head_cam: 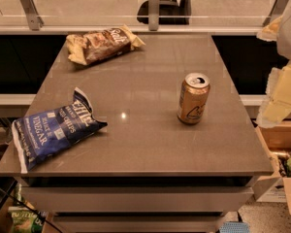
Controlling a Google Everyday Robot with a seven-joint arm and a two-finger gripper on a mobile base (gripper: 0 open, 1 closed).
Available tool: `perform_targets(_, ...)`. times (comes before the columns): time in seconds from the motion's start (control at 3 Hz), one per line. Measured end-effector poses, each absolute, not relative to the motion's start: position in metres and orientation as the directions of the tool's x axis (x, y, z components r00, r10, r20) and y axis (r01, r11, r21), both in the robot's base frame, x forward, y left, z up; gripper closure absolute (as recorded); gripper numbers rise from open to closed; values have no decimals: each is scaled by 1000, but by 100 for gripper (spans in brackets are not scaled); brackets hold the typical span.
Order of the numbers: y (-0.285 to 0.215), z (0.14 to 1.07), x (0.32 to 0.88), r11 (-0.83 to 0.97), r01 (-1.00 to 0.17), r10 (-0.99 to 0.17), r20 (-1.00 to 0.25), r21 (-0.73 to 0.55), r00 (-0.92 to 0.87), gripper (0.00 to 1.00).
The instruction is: Move orange can near brown chip bag
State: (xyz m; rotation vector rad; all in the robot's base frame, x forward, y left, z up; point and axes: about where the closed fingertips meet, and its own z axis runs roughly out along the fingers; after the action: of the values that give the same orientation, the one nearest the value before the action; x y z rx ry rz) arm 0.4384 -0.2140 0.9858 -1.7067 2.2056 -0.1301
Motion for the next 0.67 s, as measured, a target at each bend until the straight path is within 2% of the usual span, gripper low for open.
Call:
perform_targets(0.33,-214,991,440,274,-919,-950,-229,-285,-213,0)
perform_targets(0.67,-219,1000,449,298,-917,-925,-317,-266,-209,0)
